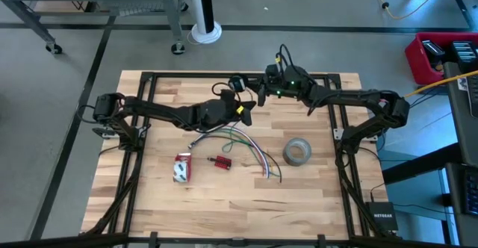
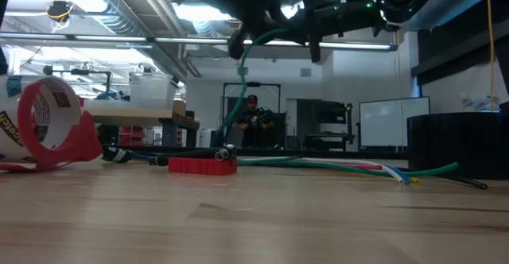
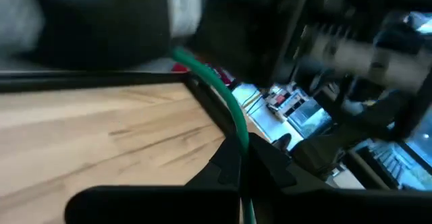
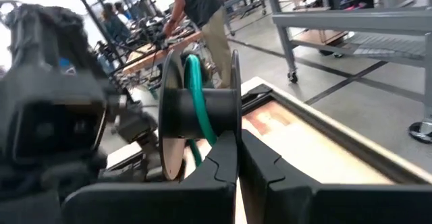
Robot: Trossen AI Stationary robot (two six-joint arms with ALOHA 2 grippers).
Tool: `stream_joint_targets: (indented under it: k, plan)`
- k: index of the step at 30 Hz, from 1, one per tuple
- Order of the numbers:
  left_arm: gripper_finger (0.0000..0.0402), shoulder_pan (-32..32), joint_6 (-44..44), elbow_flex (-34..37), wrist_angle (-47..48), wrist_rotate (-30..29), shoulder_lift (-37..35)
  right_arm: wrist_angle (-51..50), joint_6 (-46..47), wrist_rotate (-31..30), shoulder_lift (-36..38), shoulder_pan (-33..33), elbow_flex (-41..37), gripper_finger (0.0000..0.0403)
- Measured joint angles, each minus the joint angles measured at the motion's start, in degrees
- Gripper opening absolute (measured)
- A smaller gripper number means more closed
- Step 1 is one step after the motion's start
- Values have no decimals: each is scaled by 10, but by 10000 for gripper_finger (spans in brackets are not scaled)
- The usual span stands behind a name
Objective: Coil cords
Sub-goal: Coil the green wire onto the black spool
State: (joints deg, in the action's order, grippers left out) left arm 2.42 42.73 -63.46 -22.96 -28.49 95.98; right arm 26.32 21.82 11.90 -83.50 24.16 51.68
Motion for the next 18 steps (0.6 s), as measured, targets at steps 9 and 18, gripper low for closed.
stream_joint_targets:
  k: [9, 18]
  plan:
    - [0, 5, -24, -31, 57, 24, 0, -63, -40, -40, 0, -13, 0, 1]
    - [0, 4, -23, -41, 121, 24, -9, -101, -57, -40, 0, -13, 0, 1]
